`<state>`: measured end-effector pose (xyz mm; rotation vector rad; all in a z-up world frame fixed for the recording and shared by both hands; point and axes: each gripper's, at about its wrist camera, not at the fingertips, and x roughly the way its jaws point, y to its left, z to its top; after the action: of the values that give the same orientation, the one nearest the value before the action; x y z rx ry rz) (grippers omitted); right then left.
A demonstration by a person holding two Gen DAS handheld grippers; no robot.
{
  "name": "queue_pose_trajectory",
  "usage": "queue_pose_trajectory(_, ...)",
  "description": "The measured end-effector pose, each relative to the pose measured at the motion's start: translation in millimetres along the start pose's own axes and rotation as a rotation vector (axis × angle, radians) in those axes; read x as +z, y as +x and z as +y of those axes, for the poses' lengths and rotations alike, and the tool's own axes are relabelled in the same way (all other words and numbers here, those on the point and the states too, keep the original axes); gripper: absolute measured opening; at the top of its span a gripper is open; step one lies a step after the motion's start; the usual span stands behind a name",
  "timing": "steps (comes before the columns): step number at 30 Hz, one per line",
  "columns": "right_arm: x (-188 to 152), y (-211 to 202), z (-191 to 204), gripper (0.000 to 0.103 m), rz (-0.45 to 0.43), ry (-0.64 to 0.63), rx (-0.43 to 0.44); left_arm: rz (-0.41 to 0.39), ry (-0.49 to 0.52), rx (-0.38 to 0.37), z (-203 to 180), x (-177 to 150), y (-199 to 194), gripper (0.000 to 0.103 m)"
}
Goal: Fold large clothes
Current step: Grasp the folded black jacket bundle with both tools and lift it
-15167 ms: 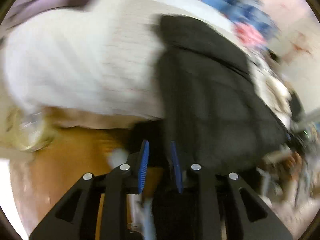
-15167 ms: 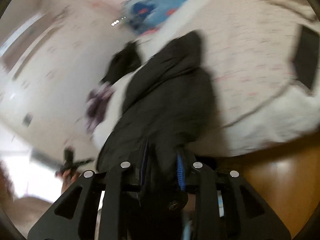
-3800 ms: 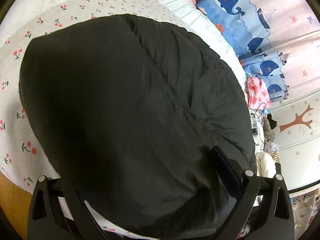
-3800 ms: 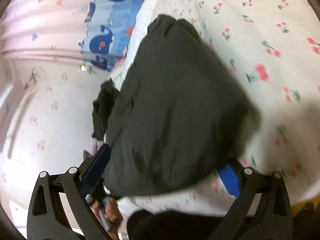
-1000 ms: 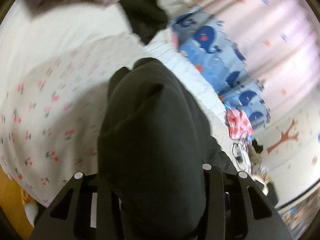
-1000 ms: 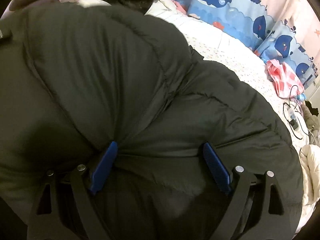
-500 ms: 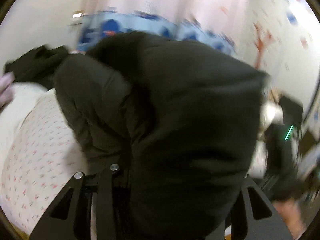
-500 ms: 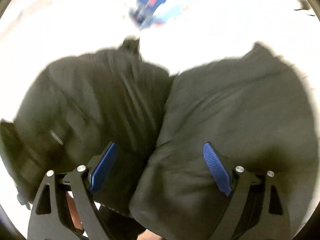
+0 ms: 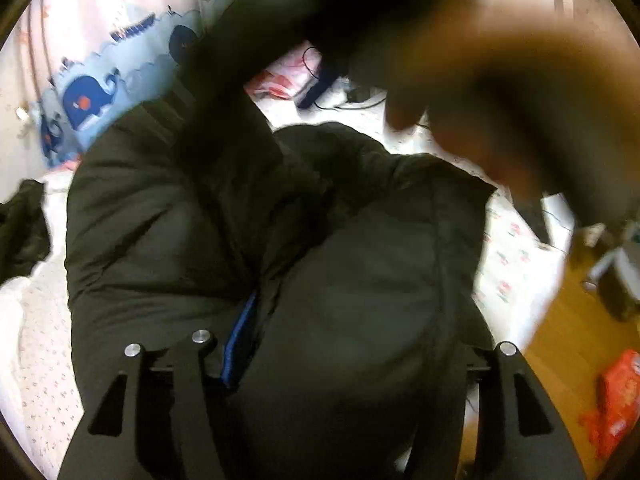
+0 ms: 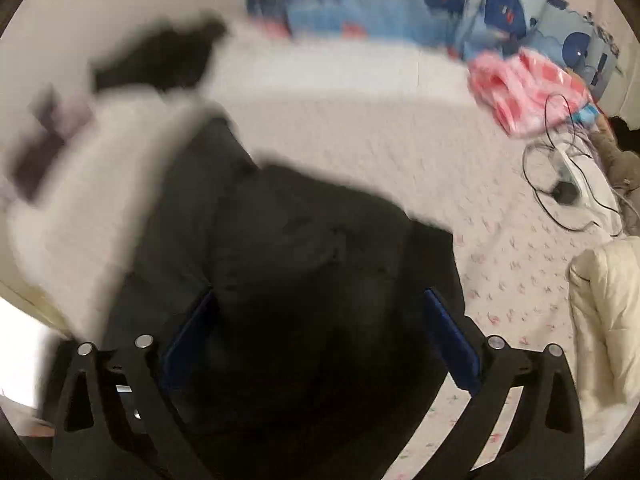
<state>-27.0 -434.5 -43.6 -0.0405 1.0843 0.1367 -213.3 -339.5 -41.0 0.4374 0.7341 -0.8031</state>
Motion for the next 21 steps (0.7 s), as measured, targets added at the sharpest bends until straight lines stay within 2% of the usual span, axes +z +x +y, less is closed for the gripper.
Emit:
queue_pose_trajectory(1, -8, 9, -4, 0.096, 0.003, 0.023, -0.002, -0.007, -0.021, -0.049, 7, -3, -13, 0.057)
queue_pose_trajectory(2, -17, 13, -8, 0.096, -0.016, 0.043, -0.019, -0.024, -0.082, -0.135, 25, -9, -37, 0.057)
queue_pose_trajectory(4, -33, 11, -13, 0.096, -0.037, 0.055, -0.049, -0.05, -0.186, -0.214, 55, -17, -61, 0.06)
queue_pose_trajectory(5, -40, 11, -13, 0.096, -0.044, 0.062, -0.068, -0.073, -0.288, -0.204, 86, -25, -72, 0.07)
queue_pose_trajectory(6, -45, 10, -15, 0.096, -0.048, 0.069, -0.085, -0.079, -0.358, -0.164, 108, -31, -74, 0.076)
queue_pose_trajectory(8, -54, 6, -20, 0.096, -0.064, 0.093, -0.118, -0.053, -0.506, -0.12, 159, -44, -60, 0.076)
queue_pose_trajectory(9, -60, 7, -23, 0.096, -0.076, 0.122, -0.116, -0.036, -0.594, -0.13, 184, -51, -49, 0.076)
queue_pose_trajectory(10, -63, 10, -26, 0.096, -0.086, 0.147, -0.107, -0.022, -0.682, -0.17, 204, -60, -34, 0.076)
queue_pose_trajectory(11, -70, 13, -28, 0.096, -0.107, 0.185, -0.087, -0.004, -0.783, -0.254, 221, -70, -14, 0.077)
queue_pose_trajectory(13, -81, 15, -34, 0.096, -0.156, 0.242, -0.065, 0.013, -0.884, -0.396, 230, -80, 21, 0.087)
queue_pose_trajectory(15, -94, 20, -36, 0.096, -0.24, 0.32, -0.008, 0.033, -0.89, -0.467, 220, -85, 41, 0.094)
queue_pose_trajectory(17, -103, 25, -39, 0.096, -0.296, 0.408, 0.056, 0.029, -0.836, -0.45, 216, -77, 48, 0.093)
queue_pose_trajectory(18, -102, 26, -35, 0.097, -0.312, 0.432, 0.078, 0.01, -0.806, -0.436, 217, -72, 43, 0.089)
queue_pose_trajectory(21, -71, 39, -3, 0.097, -0.315, 0.434, 0.149, -0.038, -0.72, -0.358, 229, -67, 14, 0.078)
